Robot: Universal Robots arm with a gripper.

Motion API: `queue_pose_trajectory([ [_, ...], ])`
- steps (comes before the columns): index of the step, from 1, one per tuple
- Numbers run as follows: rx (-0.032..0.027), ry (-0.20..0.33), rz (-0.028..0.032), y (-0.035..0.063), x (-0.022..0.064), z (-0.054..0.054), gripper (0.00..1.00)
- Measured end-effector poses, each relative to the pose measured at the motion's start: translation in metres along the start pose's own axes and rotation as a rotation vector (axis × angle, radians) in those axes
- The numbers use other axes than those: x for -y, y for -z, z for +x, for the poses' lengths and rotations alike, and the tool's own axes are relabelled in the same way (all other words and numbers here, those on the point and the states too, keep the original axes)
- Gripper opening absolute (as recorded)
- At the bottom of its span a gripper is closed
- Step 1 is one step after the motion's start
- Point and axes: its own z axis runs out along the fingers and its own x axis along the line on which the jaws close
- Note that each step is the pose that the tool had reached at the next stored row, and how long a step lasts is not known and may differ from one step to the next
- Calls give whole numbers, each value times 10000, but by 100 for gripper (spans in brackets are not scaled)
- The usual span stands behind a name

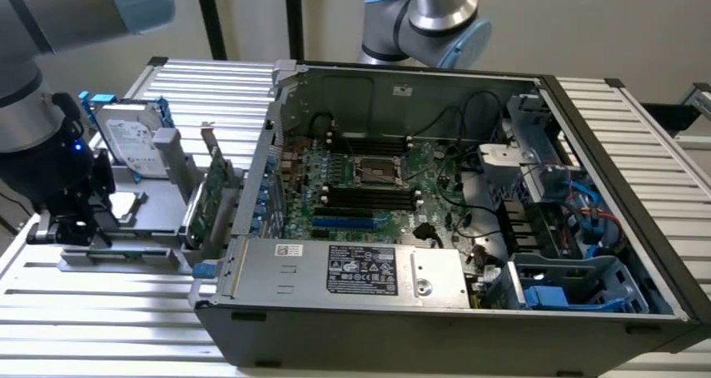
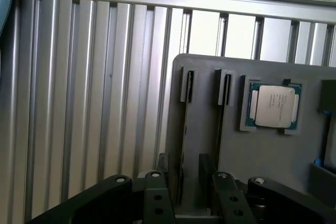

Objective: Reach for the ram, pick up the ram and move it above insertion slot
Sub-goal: 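Pick up the ram and move it above insertion slot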

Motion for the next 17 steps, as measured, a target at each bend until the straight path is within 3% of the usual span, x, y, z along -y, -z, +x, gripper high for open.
queue_pose_trajectory([
  [17, 6, 3, 0, -309, 5, 6, 36],
])
